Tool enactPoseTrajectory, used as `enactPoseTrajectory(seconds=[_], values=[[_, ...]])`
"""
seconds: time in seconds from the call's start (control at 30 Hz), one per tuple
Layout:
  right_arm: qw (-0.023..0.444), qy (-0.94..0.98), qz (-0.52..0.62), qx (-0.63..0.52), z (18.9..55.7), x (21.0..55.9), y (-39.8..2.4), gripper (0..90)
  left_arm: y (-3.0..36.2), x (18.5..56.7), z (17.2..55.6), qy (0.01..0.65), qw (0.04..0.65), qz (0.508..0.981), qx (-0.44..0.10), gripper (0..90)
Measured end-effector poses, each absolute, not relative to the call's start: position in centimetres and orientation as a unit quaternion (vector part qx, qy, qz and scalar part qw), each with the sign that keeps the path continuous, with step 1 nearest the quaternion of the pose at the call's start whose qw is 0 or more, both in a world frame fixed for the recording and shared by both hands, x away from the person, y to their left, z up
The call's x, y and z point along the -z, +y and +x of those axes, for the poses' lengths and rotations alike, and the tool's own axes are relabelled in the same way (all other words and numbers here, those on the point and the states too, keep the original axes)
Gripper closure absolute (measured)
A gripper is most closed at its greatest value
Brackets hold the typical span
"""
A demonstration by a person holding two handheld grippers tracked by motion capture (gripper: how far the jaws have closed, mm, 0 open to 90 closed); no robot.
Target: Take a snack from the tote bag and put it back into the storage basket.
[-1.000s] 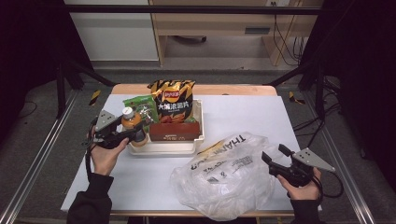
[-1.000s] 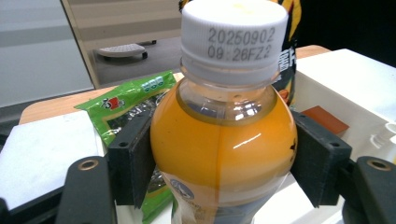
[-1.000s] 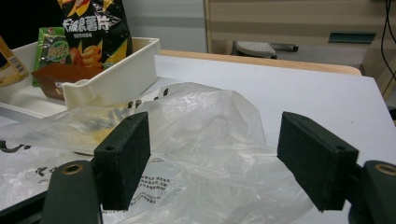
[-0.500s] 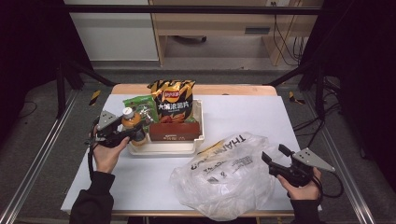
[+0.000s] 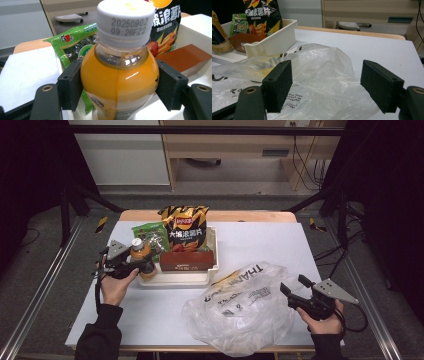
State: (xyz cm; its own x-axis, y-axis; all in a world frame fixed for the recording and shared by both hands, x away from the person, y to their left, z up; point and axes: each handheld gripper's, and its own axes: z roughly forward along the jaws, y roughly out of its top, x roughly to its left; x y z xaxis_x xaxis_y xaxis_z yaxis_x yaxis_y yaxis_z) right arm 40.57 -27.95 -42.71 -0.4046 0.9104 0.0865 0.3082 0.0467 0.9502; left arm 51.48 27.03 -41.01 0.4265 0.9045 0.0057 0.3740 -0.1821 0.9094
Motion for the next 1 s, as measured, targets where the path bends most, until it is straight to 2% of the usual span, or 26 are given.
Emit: enactPoseTrajectory(seconds=[0.5, 0.7, 1.0], values=[[0.294, 0.662, 0.461, -0.514, 40.6, 42.7, -27.9, 25.8, 27.2, 41.9, 51.3, 0.451, 0.465, 0.706, -0.287, 28.9], [0.295, 0.659, 0.463, -0.514, 40.5, 42.6, -28.1, 25.4, 27.3, 41.6, 50.3, 0.446, 0.476, 0.701, -0.290, 19.7], [0.300, 0.656, 0.465, -0.513, 40.5, 42.5, -28.4, 24.6, 28.2, 41.1, 47.6, 0.432, 0.496, 0.694, -0.295, 16.0]])
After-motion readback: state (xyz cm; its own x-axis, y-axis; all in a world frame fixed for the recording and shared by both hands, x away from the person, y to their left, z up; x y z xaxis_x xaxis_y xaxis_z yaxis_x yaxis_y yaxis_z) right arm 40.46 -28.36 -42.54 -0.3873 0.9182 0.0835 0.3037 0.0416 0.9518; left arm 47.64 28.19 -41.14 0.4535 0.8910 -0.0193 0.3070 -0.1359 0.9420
